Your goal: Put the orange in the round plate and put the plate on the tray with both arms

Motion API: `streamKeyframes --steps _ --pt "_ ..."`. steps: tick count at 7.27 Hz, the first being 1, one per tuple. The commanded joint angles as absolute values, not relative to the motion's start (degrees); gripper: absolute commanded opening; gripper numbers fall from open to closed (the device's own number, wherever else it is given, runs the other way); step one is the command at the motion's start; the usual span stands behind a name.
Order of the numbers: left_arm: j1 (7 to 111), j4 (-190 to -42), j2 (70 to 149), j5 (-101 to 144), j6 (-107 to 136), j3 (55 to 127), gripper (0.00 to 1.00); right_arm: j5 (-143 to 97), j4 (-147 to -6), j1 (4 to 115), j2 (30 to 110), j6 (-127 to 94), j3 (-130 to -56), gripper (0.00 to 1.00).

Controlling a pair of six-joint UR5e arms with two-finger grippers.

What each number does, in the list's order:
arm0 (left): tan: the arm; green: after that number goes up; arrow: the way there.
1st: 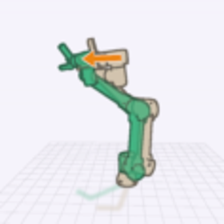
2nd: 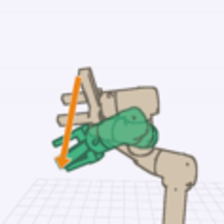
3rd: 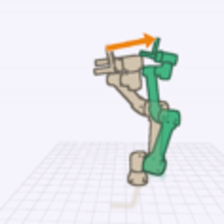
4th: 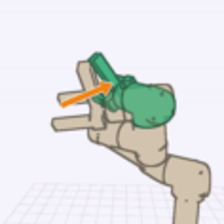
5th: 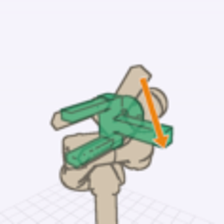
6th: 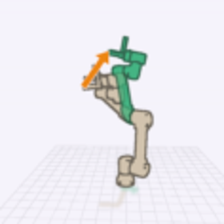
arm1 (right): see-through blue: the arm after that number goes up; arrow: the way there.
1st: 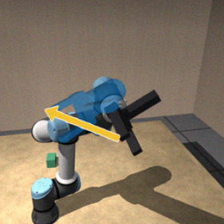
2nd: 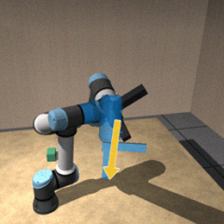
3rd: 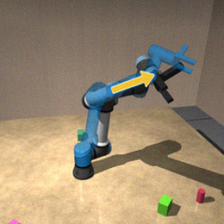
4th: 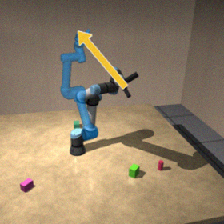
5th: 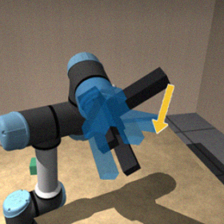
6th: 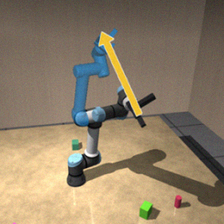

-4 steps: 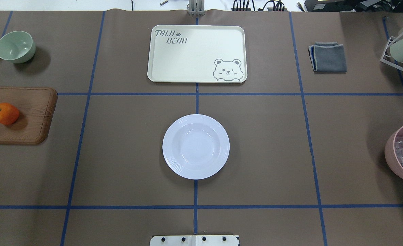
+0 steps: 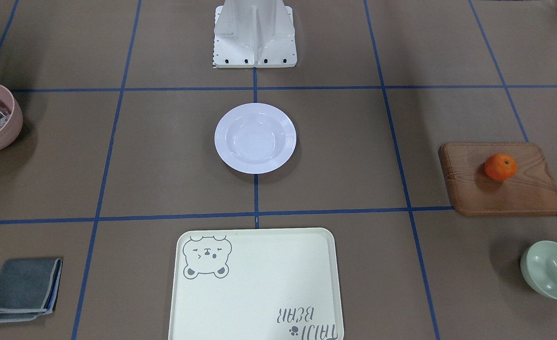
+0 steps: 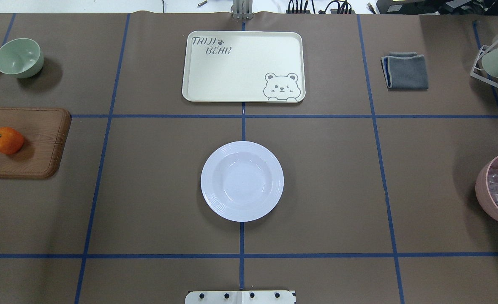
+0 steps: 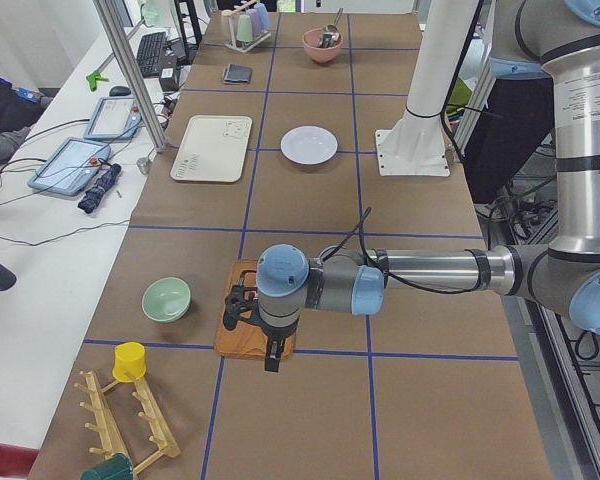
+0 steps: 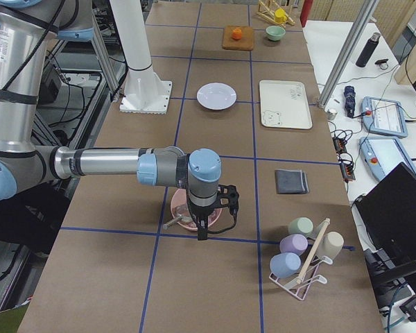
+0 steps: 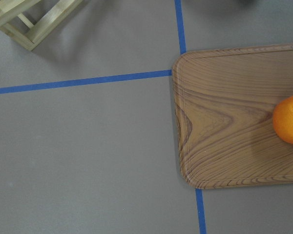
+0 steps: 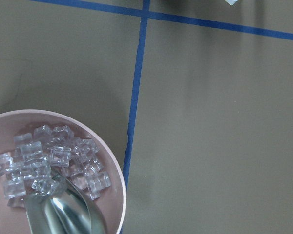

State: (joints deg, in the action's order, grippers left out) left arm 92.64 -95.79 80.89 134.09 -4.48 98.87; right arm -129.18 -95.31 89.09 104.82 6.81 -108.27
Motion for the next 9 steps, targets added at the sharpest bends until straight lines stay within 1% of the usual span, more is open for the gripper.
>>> streamKeyframes --steps 1,2,3,4,5,6,7,8,9 --pt "92.6 -95.8 81.1 134.0 -4.5 100.5 0.98 -130.4 -93.7 89.1 103.7 6.2 -109.8 1.0" --pt "92.7 -95.7 82.3 133.9 -4.3 100.7 0.98 -130.8 -92.9 89.0 103.3 6.8 -109.7 1.0" --pt "92.7 -96.1 85.2 133.9 -3.9 100.9 0.98 -131.7 -89.2 89.2 102.7 6.3 -110.6 1.0" --pt "92.7 -95.7 88.5 133.9 -3.6 100.3 0.98 -132.5 -80.9 90.1 102.7 5.3 -109.1 1.0" --pt "92.7 -100.4 88.9 133.8 -4.1 100.3 0.98 -132.7 -78.1 91.6 102.7 0.7 -108.5 1.0" --pt "92.7 -107.3 88.6 134.0 -3.6 97.5 0.98 -135.4 -77.6 91.8 102.3 -6.6 -108.6 1.0" --pt "92.7 -108.8 88.6 136.7 -4.2 97.0 0.98 -136.3 -73.7 92.5 102.3 -1.4 -108.4 1.0" --pt "92.7 -110.1 88.9 140.0 -4.5 96.5 0.98 -137.1 -70.5 92.7 104.1 2.5 -107.4 1.0" --pt "92.7 -113.3 89.0 140.0 -4.0 96.6 0.98 -140.7 -70.1 92.7 104.3 1.8 -107.5 1.0"
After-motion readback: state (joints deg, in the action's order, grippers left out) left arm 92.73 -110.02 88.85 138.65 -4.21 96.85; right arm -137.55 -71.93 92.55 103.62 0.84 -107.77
